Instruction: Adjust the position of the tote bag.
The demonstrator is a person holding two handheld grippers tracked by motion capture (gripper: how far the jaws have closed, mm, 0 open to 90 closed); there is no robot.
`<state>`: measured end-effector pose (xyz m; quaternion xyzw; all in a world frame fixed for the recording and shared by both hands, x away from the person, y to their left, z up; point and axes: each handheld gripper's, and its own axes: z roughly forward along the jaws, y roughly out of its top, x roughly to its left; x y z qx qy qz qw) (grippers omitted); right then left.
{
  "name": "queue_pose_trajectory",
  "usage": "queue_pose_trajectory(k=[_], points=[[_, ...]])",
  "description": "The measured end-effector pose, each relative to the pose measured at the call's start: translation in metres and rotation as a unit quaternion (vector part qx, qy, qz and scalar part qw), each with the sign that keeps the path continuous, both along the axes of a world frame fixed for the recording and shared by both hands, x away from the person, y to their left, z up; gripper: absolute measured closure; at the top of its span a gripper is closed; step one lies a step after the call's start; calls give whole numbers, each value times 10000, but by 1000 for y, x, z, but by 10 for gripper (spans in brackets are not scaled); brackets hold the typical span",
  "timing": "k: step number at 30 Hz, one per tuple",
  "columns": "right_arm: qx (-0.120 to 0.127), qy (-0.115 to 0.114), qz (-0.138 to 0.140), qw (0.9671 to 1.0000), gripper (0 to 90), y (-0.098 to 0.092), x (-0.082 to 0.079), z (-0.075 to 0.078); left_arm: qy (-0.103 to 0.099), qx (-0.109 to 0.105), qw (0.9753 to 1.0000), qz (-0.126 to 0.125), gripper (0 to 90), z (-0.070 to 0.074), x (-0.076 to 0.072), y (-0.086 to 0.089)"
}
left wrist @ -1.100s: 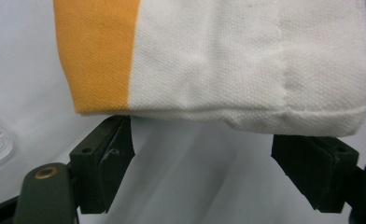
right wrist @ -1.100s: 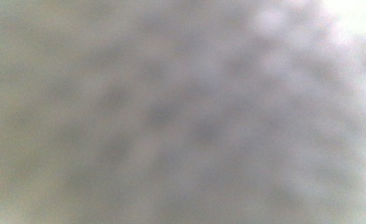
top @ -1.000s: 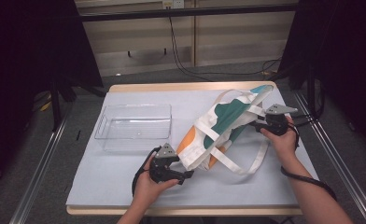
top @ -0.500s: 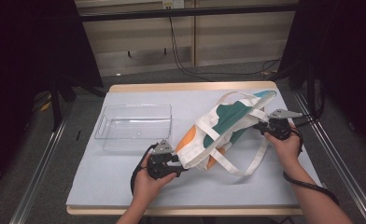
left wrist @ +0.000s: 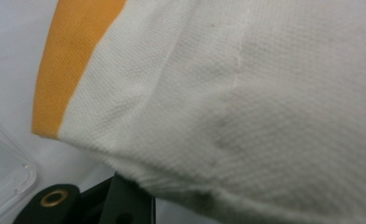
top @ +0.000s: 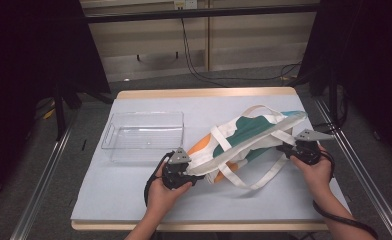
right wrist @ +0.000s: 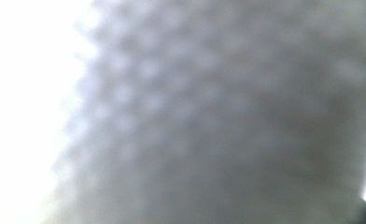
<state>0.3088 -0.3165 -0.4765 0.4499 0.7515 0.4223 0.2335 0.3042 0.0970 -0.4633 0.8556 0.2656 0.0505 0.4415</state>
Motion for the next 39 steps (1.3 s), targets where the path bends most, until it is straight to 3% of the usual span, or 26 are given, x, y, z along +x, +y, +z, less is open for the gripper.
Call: queue_pose_trajectory(k=[6,15,39], points=[[-15,20,-54,10000,872,0,-20,-2,0,-110,9999,113,656,0,9,-1],[14,53,-36,10000,872,1,-38,-6,8,-222,9995,237,656,0,21,-3],[40,110,-103,9999,878,9,-68,-5,-32,-205,9995,252,661,1,43,-5]])
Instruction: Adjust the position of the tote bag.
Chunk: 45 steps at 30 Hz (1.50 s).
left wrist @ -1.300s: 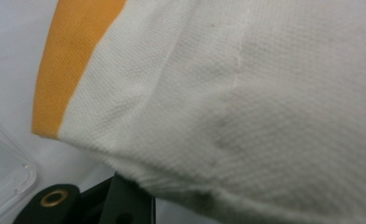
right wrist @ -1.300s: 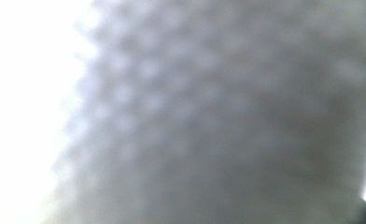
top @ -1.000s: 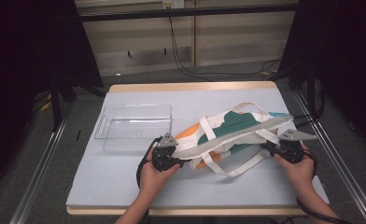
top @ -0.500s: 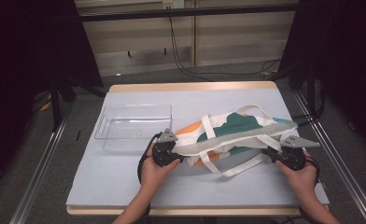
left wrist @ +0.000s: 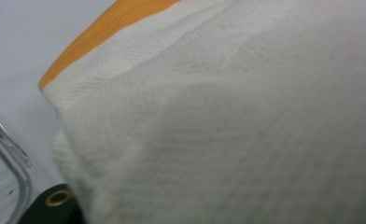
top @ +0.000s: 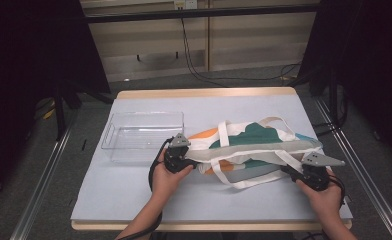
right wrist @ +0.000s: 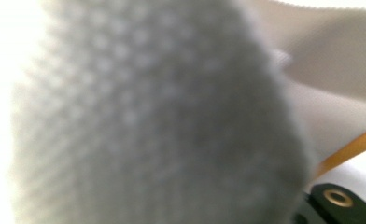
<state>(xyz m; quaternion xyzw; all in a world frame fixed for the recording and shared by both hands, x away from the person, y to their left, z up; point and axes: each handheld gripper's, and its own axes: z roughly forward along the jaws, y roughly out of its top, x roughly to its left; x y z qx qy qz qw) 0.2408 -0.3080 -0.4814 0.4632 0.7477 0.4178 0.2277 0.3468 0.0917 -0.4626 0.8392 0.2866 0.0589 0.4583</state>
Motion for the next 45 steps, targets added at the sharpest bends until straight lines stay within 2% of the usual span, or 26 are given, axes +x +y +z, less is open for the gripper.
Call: queue_pose_trajectory(k=[3,5,6,11,12,14,15,17,18,20,25,27,28,30,32,37,45], points=[[8,12,4,10000,879,1,-1,0,9,13,10000,2,661,0,3,0],[-74,-12,58,10000,880,1,-2,0,15,-10,10000,14,662,0,4,-1],[-56,-1,56,10000,880,2,-3,0,9,35,10000,0,663,0,4,-1],[1,-24,3,10000,861,2,-4,-1,57,-23,10000,-6,658,0,3,0],[-15,-51,46,10000,837,2,-3,-1,62,-8,10000,-23,653,0,2,1],[-20,-68,96,9999,694,1,-3,1,104,3,9999,-54,615,0,0,1],[-20,-68,96,9999,694,1,-3,1,125,23,9999,-62,615,0,-1,2],[-40,-52,232,9997,558,2,-3,5,176,-27,9998,-98,541,0,-2,2],[-40,-52,232,9997,558,2,-3,5,204,-53,9997,-89,541,0,-3,2],[-153,-66,268,9995,480,3,-2,7,239,22,9996,-147,510,1,-6,3],[-18,5,390,9992,328,2,-1,12,307,-39,9993,-219,464,2,-10,6],[-105,-61,393,9992,257,1,-3,14,329,-37,9992,-232,431,3,-12,8],[-105,-61,393,9992,257,1,-3,14,339,16,9990,-301,431,4,-12,9],[-107,-64,362,9993,227,0,-6,17,383,-8,9986,-367,391,4,-14,11],[-45,-159,379,9991,211,-3,-7,19,388,69,9981,-463,360,5,-16,14],[48,-319,487,9983,172,-7,-8,27,373,121,9981,-482,307,7,-20,20],[220,-281,516,9980,132,0,-7,31,434,178,9980,-417,251,5,-24,29]])
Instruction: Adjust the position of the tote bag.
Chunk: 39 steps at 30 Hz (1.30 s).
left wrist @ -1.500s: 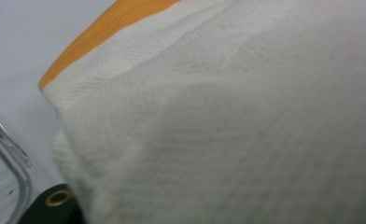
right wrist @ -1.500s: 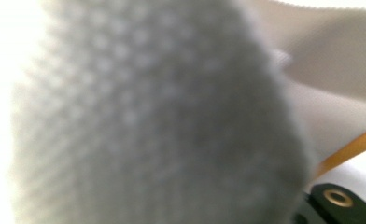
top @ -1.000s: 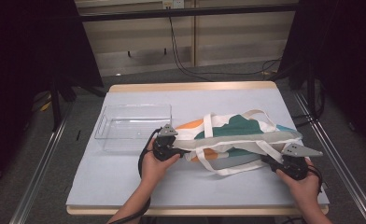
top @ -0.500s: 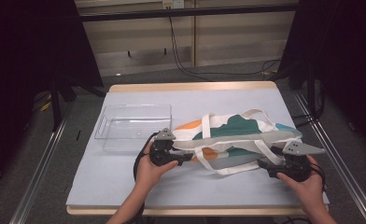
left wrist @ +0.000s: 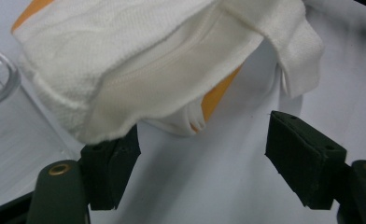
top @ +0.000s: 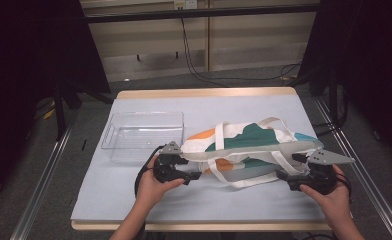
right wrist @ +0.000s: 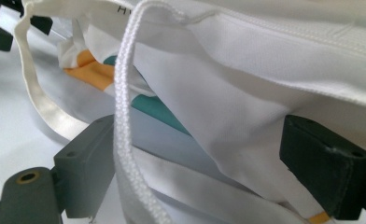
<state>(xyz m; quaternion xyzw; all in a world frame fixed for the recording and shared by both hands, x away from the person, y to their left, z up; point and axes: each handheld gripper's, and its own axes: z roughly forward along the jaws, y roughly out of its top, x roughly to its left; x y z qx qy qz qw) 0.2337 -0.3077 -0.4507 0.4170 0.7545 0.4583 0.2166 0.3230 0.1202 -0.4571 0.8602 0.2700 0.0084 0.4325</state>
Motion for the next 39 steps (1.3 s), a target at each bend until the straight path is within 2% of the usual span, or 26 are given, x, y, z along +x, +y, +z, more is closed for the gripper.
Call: queue_pose_trajectory(k=[11,14,21,24,29,39], points=[[76,-5,-56,10000,170,-3,3,4,-115,-92,9998,133,233,10,-5,11],[102,59,-60,9999,170,-4,3,5,-138,-90,9998,126,233,14,-6,11],[-189,116,-19,9998,118,-6,-2,1,-178,-83,9998,106,233,22,-6,11],[-217,188,-13,9996,106,-10,-5,-2,-151,-101,9998,126,233,21,-5,10],[-277,255,-64,9993,92,-16,-10,-8,-153,-11,9998,98,233,19,-5,9],[-245,236,-175,9993,105,-15,-25,-16,-166,-60,9998,113,233,13,-6,12]])
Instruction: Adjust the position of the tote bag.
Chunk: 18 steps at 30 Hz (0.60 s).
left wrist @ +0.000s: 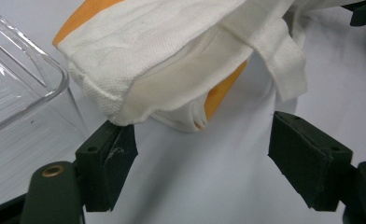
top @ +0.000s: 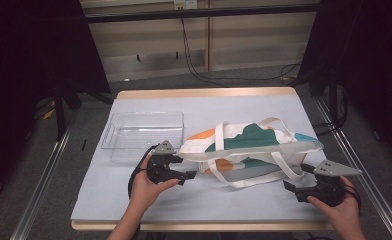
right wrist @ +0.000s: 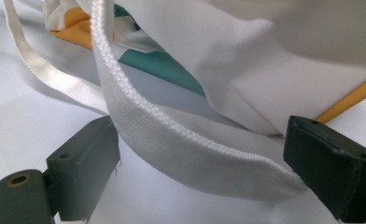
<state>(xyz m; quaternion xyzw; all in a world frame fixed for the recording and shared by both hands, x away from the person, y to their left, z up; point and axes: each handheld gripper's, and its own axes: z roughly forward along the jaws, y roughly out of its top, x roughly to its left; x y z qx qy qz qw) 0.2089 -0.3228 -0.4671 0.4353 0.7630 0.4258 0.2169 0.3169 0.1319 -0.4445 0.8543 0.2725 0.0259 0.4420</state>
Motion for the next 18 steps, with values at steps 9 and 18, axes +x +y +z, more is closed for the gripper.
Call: queue_pose_trajectory(k=[9,18], points=[[-64,-32,-235,9997,109,-11,-7,0,7,41,9999,-94,235,-3,3,-5],[90,-264,-153,9995,116,-5,-16,18,60,33,9999,-96,235,0,2,-2]])
